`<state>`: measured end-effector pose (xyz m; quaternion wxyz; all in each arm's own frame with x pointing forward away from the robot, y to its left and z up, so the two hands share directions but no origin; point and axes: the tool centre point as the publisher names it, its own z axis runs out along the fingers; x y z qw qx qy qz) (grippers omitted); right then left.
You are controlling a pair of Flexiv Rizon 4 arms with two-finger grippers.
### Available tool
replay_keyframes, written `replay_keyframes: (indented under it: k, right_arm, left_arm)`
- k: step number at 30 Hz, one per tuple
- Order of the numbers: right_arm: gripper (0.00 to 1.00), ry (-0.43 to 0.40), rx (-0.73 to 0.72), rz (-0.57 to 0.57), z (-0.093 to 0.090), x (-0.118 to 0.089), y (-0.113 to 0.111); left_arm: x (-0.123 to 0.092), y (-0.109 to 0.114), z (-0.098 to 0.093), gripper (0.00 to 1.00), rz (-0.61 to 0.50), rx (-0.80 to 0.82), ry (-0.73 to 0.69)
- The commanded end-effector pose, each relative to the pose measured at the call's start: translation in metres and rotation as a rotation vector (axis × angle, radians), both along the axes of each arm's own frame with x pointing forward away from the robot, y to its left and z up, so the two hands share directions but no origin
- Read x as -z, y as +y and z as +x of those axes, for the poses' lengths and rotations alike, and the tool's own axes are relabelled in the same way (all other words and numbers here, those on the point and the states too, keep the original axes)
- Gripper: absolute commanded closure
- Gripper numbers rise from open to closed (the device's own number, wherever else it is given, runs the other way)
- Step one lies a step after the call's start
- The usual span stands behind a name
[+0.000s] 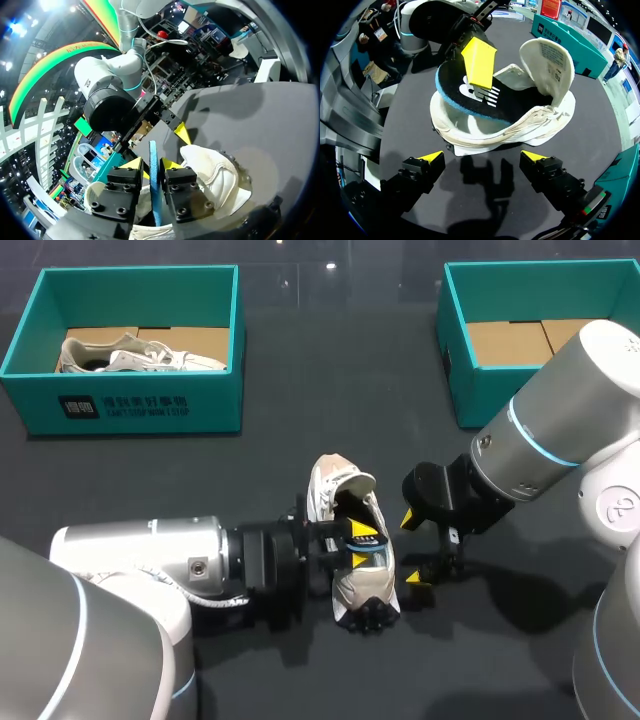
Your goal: Take the shoe out of the shoebox, open the shoe tongue, remove and reinsert the insole, then place the shoe into the shoebox
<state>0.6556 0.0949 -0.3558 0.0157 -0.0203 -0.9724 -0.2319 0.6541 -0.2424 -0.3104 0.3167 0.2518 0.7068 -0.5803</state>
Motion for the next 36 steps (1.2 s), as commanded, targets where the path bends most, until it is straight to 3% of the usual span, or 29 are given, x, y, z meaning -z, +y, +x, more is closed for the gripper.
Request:
replay_keyframes:
  k: [1, 8, 17, 24, 25, 26, 31, 36]
  right_arm:
    - [0.0, -0.002, 0.001, -0.001, -0.001, 0.001, 0.001]
    - [0.0, -0.002, 0.001, -0.001, -0.001, 0.001, 0.001]
    - [0.0, -0.002, 0.001, -0.001, -0.001, 0.001, 0.001]
    - [0.0, -0.002, 0.001, -0.001, -0.001, 0.001, 0.001]
    - [0.0, -0.002, 0.001, -0.001, -0.001, 0.001, 0.001]
    - [0.0, -0.002, 0.001, -0.001, -0.001, 0.001, 0.001]
    - [0.0, -0.002, 0.001, -0.001, -0.001, 0.001, 0.001]
    - [0.0, -0.002, 0.001, -0.001, -0.001, 0.001, 0.001]
  left_arm:
    - [-0.002, -0.002, 0.008, 1.0, 0.011, 0.006, 0.0]
    - [0.019, -0.007, 0.029, 1.0, 0.046, 0.009, 0.012]
    - [0.035, -0.013, 0.013, 1.0, 0.099, 0.015, 0.057]
    - [0.031, -0.011, 0.008, 0.99, 0.104, 0.018, 0.062]
    - [0.029, -0.009, 0.007, 0.84, 0.101, 0.016, 0.062]
    - [0.027, -0.008, 0.006, 0.77, 0.1, 0.013, 0.06]
    - [0.019, -0.002, 0.006, 0.64, 0.088, 0.003, 0.056]
    - [0.013, 0.001, 0.004, 0.61, 0.078, 0.005, 0.053]
